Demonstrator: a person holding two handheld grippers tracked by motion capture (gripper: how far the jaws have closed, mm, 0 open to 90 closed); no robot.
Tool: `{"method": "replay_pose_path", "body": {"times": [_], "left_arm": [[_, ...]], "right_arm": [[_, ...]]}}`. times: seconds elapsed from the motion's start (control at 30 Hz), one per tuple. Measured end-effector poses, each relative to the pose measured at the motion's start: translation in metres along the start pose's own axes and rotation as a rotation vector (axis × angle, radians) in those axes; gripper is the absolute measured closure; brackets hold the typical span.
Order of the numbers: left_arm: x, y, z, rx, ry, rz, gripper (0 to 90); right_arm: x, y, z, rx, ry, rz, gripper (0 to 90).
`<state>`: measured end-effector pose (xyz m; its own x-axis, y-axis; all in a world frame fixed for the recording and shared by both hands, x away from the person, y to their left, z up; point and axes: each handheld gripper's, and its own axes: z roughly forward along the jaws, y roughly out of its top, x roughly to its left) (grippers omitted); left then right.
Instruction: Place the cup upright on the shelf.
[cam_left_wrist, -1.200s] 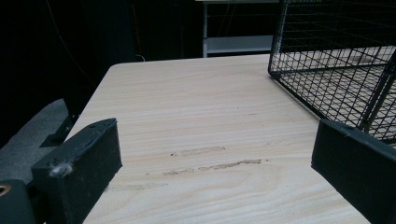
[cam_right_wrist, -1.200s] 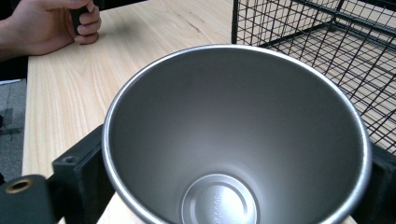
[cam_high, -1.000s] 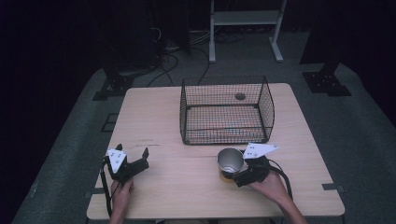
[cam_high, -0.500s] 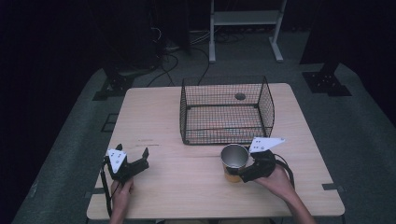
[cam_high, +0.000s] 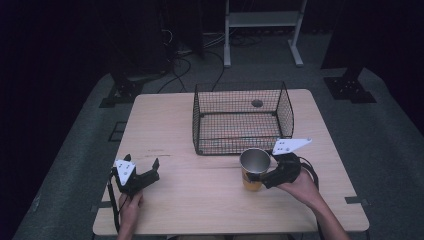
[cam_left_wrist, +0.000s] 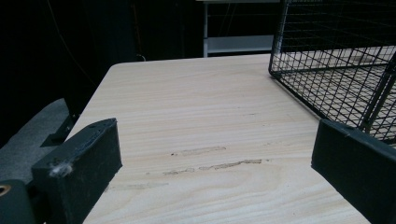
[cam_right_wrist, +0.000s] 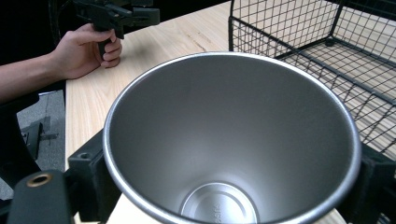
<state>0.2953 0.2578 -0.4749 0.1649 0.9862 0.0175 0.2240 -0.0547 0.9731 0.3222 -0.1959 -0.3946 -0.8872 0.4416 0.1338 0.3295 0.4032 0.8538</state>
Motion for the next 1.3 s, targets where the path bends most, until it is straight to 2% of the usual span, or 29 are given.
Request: {"method": "replay_pose_path", "body": {"times": [0.2, 0.5, 0.7, 1.3], "left_arm": [[0.000, 0.000, 0.000, 0.001, 0.001, -0.001, 0.8], [0.000, 0.000, 0.000, 0.001, 0.001, 0.000, 0.8], [0.000, 0.000, 0.000, 0.002, 0.002, 0.001, 0.8], [0.000, 0.000, 0.000, 0.003, 0.000, -0.004, 0.8]], "right_arm": [[-0.006, 0.007, -0.008, -0.019, 0.006, 0.008, 12.3], [-0.018, 0.019, -0.028, -0.039, -0.010, 0.020, 12.3], [-0.022, 0.025, -0.035, -0.038, -0.018, 0.013, 12.3], [-0.037, 0.072, -0.045, -0.041, -0.010, -0.015, 12.2]]}}
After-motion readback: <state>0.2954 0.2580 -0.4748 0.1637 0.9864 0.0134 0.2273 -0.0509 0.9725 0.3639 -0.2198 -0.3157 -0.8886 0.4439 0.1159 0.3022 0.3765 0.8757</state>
